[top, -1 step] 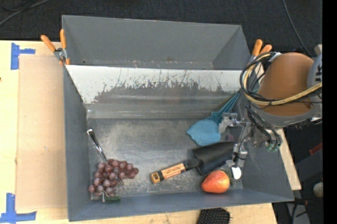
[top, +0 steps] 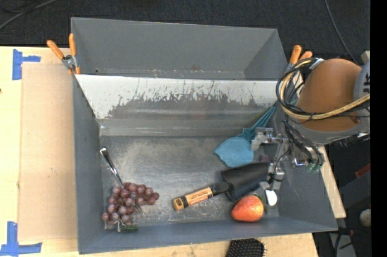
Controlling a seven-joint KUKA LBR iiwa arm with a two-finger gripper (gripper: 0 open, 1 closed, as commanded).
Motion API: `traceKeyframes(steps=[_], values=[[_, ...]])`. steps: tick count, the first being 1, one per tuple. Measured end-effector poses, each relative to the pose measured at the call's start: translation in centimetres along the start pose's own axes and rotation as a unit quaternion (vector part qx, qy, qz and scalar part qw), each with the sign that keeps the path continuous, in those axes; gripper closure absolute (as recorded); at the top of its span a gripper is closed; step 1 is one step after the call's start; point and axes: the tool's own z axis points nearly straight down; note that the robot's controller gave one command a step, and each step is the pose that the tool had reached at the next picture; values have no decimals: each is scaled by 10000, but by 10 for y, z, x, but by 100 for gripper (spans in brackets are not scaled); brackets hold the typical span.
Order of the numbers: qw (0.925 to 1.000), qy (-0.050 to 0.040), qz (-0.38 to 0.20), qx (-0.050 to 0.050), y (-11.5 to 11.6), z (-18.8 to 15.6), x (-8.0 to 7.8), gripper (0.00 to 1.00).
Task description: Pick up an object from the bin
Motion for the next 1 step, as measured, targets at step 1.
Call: traceKeyframes(steps=[1], values=[[9989,-7,467,-3,3,44,1,0]])
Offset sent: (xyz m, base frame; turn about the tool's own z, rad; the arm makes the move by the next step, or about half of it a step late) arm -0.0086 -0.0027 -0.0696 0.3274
